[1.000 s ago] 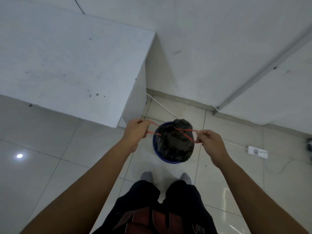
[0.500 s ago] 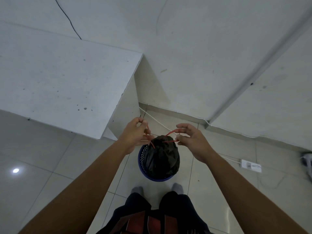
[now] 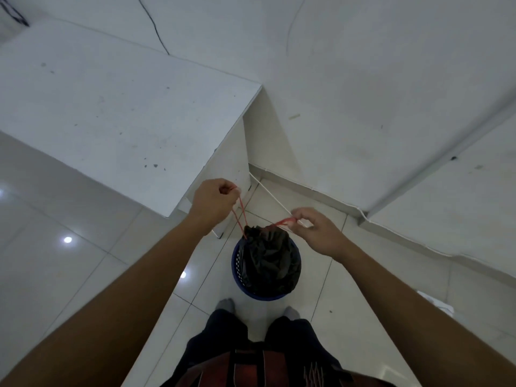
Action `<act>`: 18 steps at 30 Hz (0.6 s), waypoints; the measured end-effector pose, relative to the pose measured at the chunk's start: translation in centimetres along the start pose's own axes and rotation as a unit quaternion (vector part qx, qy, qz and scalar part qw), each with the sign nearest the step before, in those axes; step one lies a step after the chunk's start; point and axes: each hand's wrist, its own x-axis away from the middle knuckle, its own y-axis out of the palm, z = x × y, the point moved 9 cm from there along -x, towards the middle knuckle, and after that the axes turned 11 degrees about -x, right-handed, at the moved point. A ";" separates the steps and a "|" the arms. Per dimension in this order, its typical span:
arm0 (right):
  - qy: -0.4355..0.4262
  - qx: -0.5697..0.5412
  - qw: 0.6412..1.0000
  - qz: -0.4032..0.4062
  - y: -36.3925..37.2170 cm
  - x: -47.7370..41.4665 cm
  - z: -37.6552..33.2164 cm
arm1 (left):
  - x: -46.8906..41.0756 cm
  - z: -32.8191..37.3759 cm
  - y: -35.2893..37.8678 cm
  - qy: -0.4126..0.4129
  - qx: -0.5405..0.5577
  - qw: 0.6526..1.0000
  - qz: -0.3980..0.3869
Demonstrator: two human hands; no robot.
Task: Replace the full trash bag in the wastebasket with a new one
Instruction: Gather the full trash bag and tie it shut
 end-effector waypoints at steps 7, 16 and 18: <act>-0.020 -0.195 0.980 -0.038 3.8 -2.8 -2.7 | -0.9 0.5 -0.9 0.036 -0.089 0.995 0.035; -0.002 -0.210 0.976 0.049 4.8 -7.9 -3.8 | -5.3 1.4 -2.4 0.116 -0.060 0.991 0.032; 0.015 -0.121 0.992 0.018 5.8 -8.8 -3.5 | -5.9 1.6 -1.8 0.151 -0.051 0.987 -0.010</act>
